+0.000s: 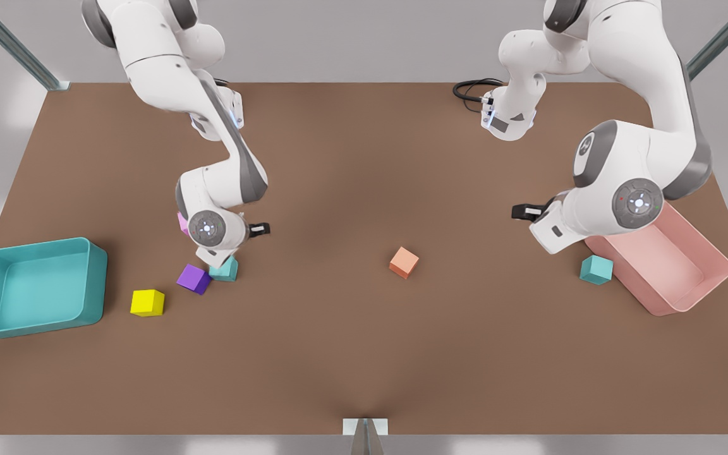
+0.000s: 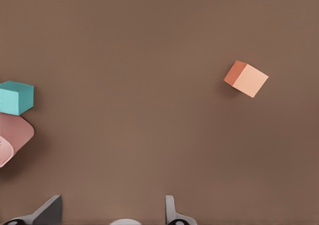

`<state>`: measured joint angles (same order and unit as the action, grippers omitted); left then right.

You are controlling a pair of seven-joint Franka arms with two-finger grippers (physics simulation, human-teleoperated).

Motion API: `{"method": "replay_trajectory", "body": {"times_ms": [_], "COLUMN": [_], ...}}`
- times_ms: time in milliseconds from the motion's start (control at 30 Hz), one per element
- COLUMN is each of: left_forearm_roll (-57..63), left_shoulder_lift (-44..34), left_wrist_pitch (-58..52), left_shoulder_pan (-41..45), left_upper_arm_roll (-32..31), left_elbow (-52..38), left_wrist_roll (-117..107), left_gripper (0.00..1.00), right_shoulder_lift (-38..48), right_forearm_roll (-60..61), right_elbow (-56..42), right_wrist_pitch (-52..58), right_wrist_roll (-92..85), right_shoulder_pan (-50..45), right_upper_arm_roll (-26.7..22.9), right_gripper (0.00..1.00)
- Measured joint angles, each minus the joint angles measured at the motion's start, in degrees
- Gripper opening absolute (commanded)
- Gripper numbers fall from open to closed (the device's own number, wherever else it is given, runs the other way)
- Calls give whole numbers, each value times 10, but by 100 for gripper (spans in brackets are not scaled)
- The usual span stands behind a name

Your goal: Stack the two blue cubes on top of each other

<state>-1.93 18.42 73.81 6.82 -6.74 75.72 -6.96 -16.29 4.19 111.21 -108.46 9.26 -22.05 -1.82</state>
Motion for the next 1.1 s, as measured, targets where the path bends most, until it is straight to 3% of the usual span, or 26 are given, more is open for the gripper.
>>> {"method": "replay_trajectory", "body": {"times_ms": [67,233,433,1100], "left_forearm_roll": [1,3,3,5], "left_shoulder_lift": [1,0,-1,-1], "left_wrist_pitch": [-1,-2,-6,-15], "left_shoulder_pan": [-2,-3,-3,-3], "left_upper_arm_roll": [0,1,1,3], "left_elbow": [0,0,-1,-3], "left_wrist_roll": [0,0,-1,-3], "left_gripper": [100,100,100,100], "right_shoulder_lift": [18,-1,-1,-50], "right_forearm_roll": [4,2,3,69], "right_elbow": [48,64,142,111], "right_wrist_pitch": [-58,-120,-191,-279], "right_wrist_roll": [13,28,16,-44], "right_shoulder_pan": [28,69,66,59], "right_upper_arm_roll": [-2,-3,-42,-54], "right_gripper": [99,99,99,99]}}
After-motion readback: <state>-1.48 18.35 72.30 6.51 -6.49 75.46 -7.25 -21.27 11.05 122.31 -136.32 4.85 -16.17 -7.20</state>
